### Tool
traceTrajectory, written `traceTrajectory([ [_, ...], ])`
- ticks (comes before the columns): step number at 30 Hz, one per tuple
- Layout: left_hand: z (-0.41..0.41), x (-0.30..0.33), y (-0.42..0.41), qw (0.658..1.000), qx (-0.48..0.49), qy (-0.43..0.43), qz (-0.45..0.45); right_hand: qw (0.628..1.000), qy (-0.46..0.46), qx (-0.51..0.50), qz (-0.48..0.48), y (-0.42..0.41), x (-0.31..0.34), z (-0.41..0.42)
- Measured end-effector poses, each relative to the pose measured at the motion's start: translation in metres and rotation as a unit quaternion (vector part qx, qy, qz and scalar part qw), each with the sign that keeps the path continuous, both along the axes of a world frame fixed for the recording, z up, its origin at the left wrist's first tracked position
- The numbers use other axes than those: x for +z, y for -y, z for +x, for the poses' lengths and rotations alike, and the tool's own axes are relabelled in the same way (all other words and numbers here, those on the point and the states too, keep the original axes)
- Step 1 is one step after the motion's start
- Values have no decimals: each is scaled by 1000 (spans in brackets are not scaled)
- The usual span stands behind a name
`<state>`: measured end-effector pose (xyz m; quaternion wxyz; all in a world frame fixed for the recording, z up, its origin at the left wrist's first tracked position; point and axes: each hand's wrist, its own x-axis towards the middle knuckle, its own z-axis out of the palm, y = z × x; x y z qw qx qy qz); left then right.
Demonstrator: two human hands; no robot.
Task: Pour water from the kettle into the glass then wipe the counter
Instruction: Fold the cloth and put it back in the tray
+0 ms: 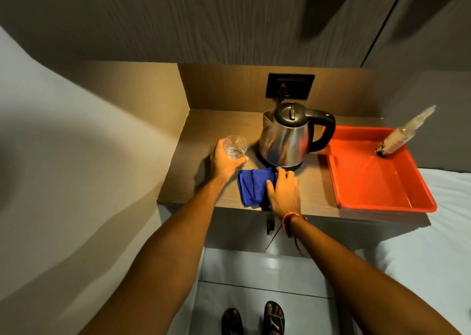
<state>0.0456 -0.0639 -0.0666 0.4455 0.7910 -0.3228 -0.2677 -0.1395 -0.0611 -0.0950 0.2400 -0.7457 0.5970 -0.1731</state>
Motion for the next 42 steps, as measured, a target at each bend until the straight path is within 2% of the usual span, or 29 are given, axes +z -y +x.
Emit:
traceTrajectory([
  [5, 0, 4, -1, 1000, -6, -29, 10, 975, 99, -77, 185, 20, 0, 0],
  [7, -4, 7, -6, 999, -4, -19, 31, 962, 127, -103, 216, 23, 3, 2],
  [10, -20, 2, -26, 993, 66, 42, 88, 947, 192, -125, 224, 23, 10, 7],
  [12, -37, -6, -39, 988, 98, 50, 108, 930, 255, -132, 230, 21, 19, 6],
  [14, -59, -9, -42, 990, 76, 10, 115, 911, 310, -122, 245, 22, 30, -1],
  [16, -79, -7, -37, 993, 20, -89, 77, 903, 335, -108, 247, 27, 42, -12],
  [18, -100, 2, -27, 979, -31, -198, 27, 901, 348, -109, 235, 36, 56, -31],
  [20, -117, 11, -16, 961, -73, -267, -1, 890, 382, -111, 223, 45, 68, -49],
  [24, -173, 30, 12, 918, -149, -368, -13, 847, 471, -165, 182, 59, 88, -117],
  [27, -217, 40, 29, 901, -187, -391, 1, 821, 502, -216, 165, 66, 94, -166],
  [30, -247, 40, 45, 936, -175, -305, 10, 848, 440, -260, 142, 74, 92, -197],
  [32, -261, 37, 53, 968, -192, -156, 43, 884, 357, -272, 135, 79, 85, -212],
  [33, -266, 37, 53, 972, -216, -71, 65, 904, 306, -267, 135, 80, 81, -216],
  [35, -274, 35, 53, 957, -261, 67, 107, 934, 212, -256, 133, 83, 72, -224],
  [37, -275, 31, 52, 931, -294, 164, 141, 954, 131, -232, 139, 85, 64, -225],
  [39, -277, 28, 52, 913, -314, 213, 151, 966, 59, -191, 164, 86, 61, -227],
  [42, -273, 27, 52, 903, -332, 250, 107, 974, -9, -158, 159, 87, 64, -227],
])
